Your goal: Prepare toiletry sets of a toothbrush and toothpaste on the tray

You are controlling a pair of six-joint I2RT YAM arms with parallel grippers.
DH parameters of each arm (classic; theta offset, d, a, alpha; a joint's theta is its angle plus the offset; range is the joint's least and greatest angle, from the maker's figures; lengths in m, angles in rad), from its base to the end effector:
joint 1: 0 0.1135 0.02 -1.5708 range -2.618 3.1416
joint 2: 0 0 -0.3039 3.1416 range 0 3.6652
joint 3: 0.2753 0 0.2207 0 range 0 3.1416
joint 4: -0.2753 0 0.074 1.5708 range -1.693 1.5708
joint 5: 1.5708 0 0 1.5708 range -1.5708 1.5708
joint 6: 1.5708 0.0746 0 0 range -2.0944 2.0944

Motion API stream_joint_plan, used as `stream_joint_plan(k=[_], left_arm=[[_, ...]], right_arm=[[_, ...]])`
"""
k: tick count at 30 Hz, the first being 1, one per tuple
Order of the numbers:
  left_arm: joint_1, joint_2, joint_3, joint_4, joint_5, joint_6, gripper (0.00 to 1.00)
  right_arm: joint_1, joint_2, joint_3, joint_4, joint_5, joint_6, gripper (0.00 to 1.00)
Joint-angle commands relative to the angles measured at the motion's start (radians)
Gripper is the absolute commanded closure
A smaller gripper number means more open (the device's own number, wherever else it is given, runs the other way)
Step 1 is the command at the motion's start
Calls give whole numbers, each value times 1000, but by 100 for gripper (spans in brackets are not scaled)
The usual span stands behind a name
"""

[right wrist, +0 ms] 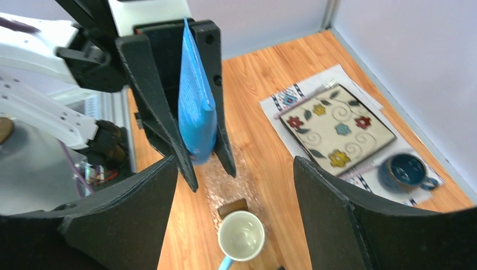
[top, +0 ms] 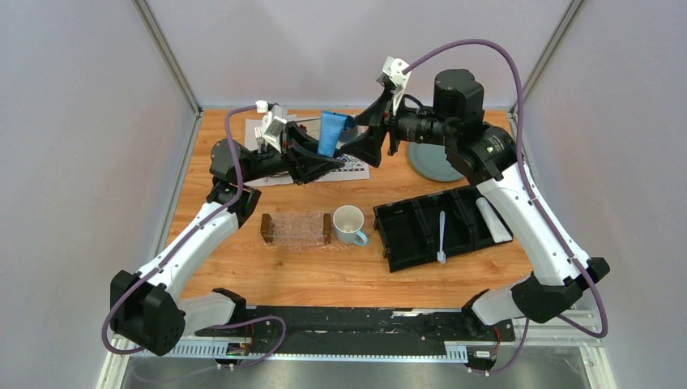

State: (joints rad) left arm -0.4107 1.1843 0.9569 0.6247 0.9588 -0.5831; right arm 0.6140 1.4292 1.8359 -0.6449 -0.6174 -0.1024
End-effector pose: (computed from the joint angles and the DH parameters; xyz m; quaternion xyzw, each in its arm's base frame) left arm 0.1898 -0.1493 0.4508 0.3404 0.5225 -0.5767 0.5278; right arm 0.2035 0.1963 0.5217 -0.4384 0.6356 0.3801 0.5093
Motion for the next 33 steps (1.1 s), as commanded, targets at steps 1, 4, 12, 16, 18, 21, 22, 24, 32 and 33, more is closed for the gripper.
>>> stream_joint_plan(k=[1, 4, 12, 16, 18, 21, 22, 24, 32, 33], left_arm=[[3, 3, 5, 191, 1, -109, 100], [3, 18, 0, 237, 6, -142, 100], [-2, 35, 2, 274, 14, -161, 100], [-11, 41, 0, 274, 18, -159, 100], [-19, 46, -1, 274, 18, -158, 100], [-23, 47, 0, 274, 18, -155, 100], [-23, 47, 0, 274, 17, -155, 100], [-25, 46, 0, 274, 17, -155, 100], [-25, 43, 3, 268, 24, -136, 100], [-25, 43, 3, 262, 24, -127, 100]], right_arm=[[3, 25, 51, 122, -120, 96, 20], [1, 43, 56, 136, -140, 128, 19], [1, 82, 71, 177, -194, 187, 18], [3, 100, 75, 189, -212, 207, 20], [1, 106, 74, 198, -223, 211, 23], [1, 109, 71, 206, -234, 217, 34], [4, 111, 71, 208, -235, 219, 39], [4, 112, 71, 209, -242, 222, 50], [18, 120, 74, 206, -263, 224, 73], [21, 120, 74, 205, -265, 219, 76]])
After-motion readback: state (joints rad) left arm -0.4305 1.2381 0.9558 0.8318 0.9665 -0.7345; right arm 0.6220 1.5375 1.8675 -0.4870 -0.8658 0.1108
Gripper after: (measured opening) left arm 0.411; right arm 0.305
